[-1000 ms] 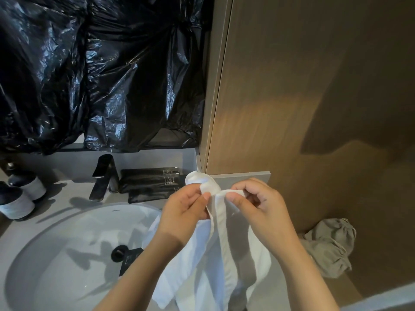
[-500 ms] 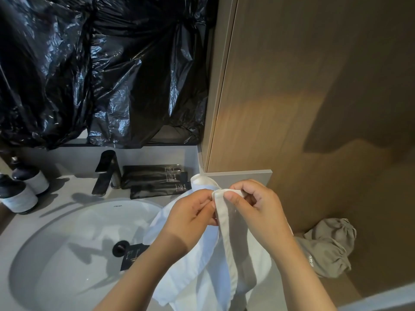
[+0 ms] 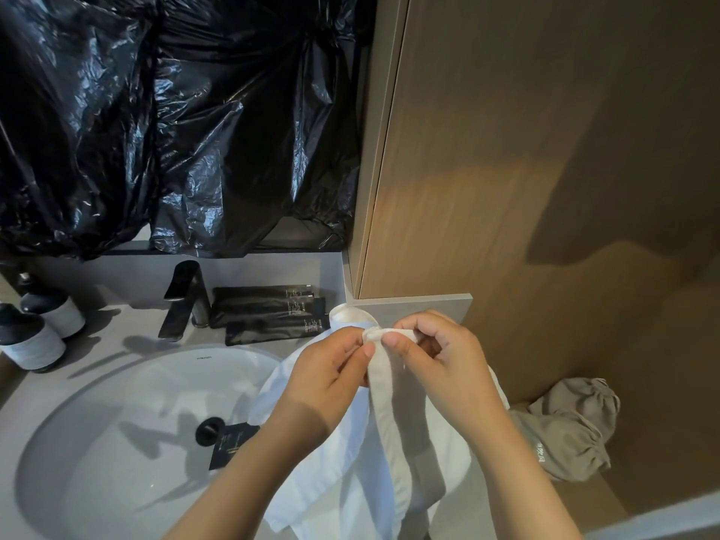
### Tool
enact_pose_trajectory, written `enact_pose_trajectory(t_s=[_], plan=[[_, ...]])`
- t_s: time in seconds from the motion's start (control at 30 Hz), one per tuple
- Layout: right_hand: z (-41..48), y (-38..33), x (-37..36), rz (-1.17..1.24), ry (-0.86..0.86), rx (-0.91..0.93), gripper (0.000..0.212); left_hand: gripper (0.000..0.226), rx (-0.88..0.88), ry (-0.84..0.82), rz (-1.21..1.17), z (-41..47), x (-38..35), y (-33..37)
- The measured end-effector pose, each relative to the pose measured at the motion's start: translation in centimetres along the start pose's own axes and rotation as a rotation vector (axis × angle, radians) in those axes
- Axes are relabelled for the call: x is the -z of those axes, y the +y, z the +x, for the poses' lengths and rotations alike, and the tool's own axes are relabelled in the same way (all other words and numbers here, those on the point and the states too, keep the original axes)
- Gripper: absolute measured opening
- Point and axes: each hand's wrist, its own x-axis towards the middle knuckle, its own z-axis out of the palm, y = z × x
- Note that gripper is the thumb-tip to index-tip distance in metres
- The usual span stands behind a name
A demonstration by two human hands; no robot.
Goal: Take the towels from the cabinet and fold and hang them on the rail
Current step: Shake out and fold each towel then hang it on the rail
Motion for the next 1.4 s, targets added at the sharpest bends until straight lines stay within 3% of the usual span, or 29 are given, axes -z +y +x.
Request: enact_pose_trajectory(t_s=[0.3,0.4,0.6,0.77,1.07,1.27,1.4], plan=[[0.5,0.1,3.1,0.04,-0.266,0.006,0.035,0.02,-0.098,0.164,0.332,3.1,2.8,0.0],[1.1,0.6,4.1,0.0,-0.271,0.032,0.044,0.021,-0.098,0.274,0.349,4.3,3.9,-0.2],[1.8,2.6,6.0,-0.161,-0.264,0.042,0.051,0.031,-0.073,0.297,0.469,7.2,5.9,-0.1],[1.5,6.0,7.0,-0.274,-0.247,0.021,0.06,0.021,-0.049,0.356,0.509,9.2,7.7,0.1],[2.5,9.7,10.7,-0.651,-0.235,-0.076,0.053,0.028,0.032,0.406,0.588,12.1,10.7,-0.2],[4.6,7.3,14.0,-0.879,-0.118,0.036,0.038,0.018,-0.053,0.405,0.585,13.5,10.6,1.0],[6.5,5.7,15.9,-1.013,-0.046,0.107,0.039,0.017,-0.124,0.448,0.569,14.8,10.7,3.2]])
